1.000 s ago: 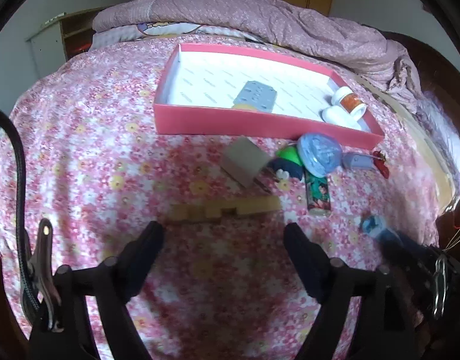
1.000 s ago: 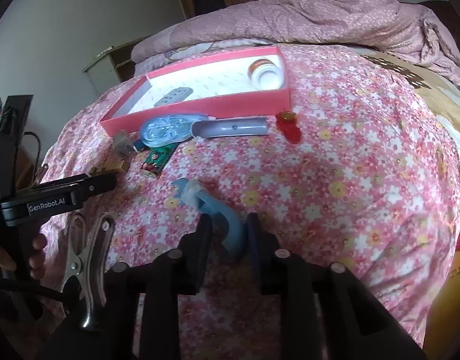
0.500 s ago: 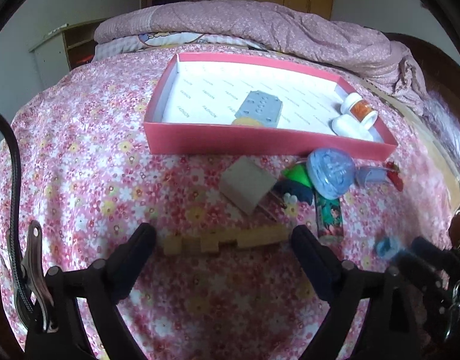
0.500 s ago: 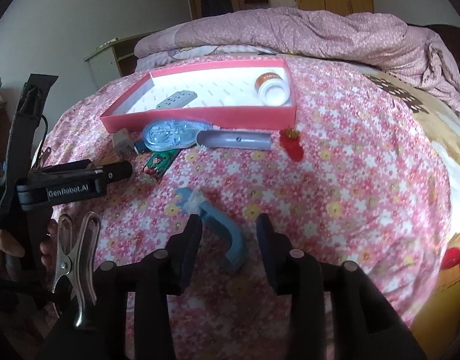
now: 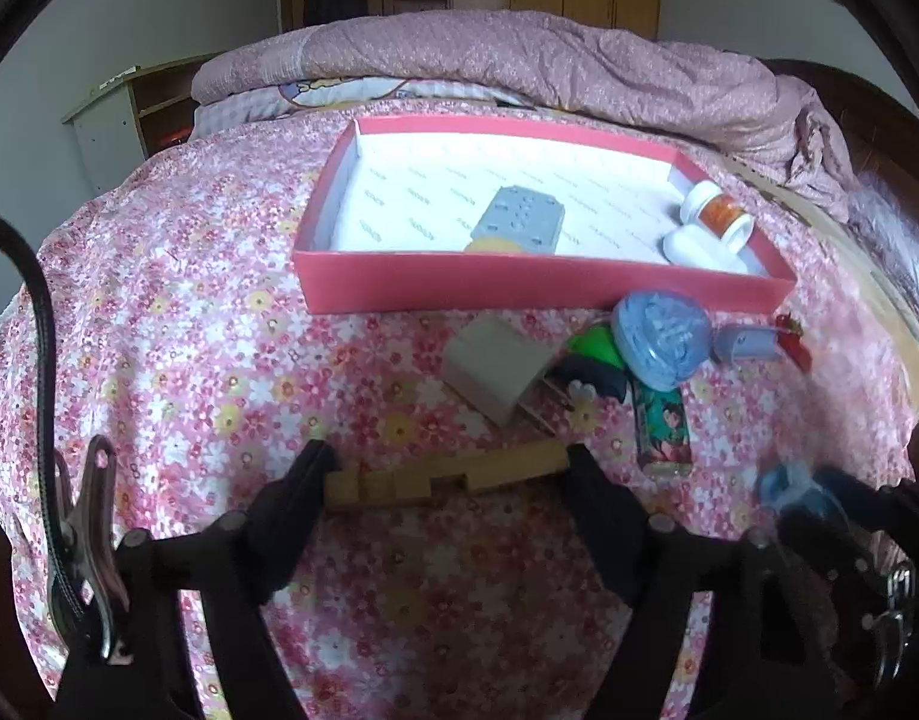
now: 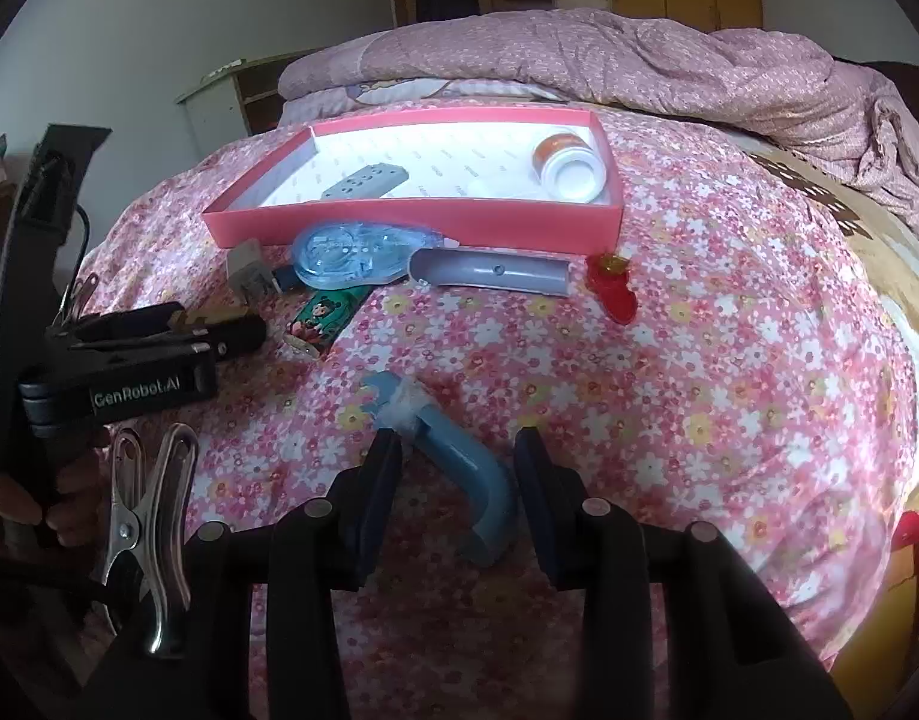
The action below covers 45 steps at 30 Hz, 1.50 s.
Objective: Organize rigid objects
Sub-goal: 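Grasp the wooden strip with the left tool while the right tool holds the blue piece, then carry the wooden strip over the tray with the left tool while the right tool carries the blue piece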
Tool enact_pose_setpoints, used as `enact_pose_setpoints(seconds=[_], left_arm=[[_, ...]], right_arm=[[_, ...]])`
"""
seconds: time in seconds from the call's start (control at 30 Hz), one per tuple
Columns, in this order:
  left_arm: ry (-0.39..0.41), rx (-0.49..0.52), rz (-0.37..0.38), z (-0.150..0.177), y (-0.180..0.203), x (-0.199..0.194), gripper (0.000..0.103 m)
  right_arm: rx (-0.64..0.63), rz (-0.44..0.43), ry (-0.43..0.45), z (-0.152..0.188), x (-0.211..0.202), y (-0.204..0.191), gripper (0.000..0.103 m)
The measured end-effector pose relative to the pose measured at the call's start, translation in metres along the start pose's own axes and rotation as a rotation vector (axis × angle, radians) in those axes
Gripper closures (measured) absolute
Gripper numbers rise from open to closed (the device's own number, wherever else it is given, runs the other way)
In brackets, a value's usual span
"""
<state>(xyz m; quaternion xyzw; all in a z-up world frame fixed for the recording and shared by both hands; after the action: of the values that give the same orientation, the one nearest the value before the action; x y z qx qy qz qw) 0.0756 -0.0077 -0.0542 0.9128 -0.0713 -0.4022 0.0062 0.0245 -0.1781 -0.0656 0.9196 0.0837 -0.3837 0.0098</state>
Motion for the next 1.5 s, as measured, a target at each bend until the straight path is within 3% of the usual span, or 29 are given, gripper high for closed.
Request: enact_pose_setpoints(seconds=[0.27,0.43,0.83,1.1,1.5], left_arm=[[-0.002,-0.001,0.046,0.006,-0.001,-0.01,0.023],[0.013,0.01,0.059,0.007,0.0,-0.018,0.023],[0.066,0.076,0.075,-0.007,0.012,-0.038,0.023],[0.114,0.126,0.071,-0.042,0.018,-0.041,0.023],[0.114,0.121,0.09,-0.102,0.021,-0.013,0.023]], right_arm=[[-0.02,0.025,0.009,0.002,0.0,-0.003,0.064],[-0.003,0.03,0.009,0.003,-0.001,-0.001,0.083],[0.061,-0.051,0.005,-0.006,-0.013,-0.002,0.083],[0.08,-0.089,0.022,-0.044,-0.016,0.0,0.083],[0.097,-0.119,0.037,-0.113,0.007,-0.001,0.083]])
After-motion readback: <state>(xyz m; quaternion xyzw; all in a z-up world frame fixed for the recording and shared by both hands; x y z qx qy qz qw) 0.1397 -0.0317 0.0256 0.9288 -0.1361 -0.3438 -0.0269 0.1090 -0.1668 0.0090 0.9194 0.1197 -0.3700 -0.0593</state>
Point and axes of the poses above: each gripper's, at about its wrist camera, not at the fingertips, and x roughly the way its jaws point, y to its right, z to its underside, the point moved 9 cm from there along x, roughly the way its jaws point, and after that the axes turned 5 degrees about z, right-handed, at the moved point
